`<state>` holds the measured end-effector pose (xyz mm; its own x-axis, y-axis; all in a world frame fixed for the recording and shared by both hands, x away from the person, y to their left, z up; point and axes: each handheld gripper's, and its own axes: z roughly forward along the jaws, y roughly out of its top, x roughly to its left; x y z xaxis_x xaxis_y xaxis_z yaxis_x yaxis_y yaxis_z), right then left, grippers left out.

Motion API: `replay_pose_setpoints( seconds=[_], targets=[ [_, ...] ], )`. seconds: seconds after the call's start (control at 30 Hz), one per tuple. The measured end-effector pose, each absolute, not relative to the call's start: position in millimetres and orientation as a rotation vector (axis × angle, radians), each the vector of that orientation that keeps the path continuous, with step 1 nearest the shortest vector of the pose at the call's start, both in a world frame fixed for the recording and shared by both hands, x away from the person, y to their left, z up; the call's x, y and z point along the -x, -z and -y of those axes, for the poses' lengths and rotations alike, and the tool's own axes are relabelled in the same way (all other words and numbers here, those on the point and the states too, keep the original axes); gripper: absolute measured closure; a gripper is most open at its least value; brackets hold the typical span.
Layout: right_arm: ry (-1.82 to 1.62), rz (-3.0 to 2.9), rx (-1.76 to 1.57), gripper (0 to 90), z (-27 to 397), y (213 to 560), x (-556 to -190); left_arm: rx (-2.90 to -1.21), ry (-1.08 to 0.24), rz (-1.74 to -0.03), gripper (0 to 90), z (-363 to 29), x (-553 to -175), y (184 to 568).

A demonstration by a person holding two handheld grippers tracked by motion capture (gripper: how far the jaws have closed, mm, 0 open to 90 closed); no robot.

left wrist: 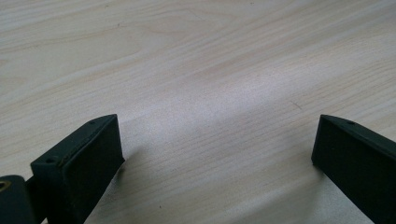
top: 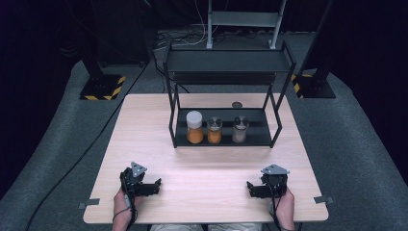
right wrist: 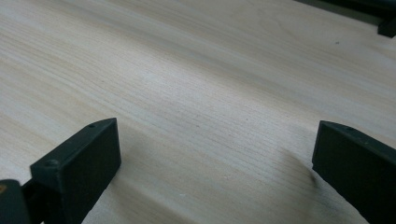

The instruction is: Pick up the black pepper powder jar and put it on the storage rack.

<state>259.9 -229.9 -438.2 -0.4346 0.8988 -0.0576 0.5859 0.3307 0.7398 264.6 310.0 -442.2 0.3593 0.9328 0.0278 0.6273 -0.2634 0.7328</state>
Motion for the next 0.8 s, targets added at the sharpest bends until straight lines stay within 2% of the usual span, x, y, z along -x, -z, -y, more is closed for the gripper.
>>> replay_pose_setpoints(
  seconds=[0.8],
  targets=[
    [-0.887,-2.121,-1.313,0.0,226.9,438.5,-259.2,-1.992,-0.622,-1.35,1.5,-310.0,-264.8,442.1]
  ],
)
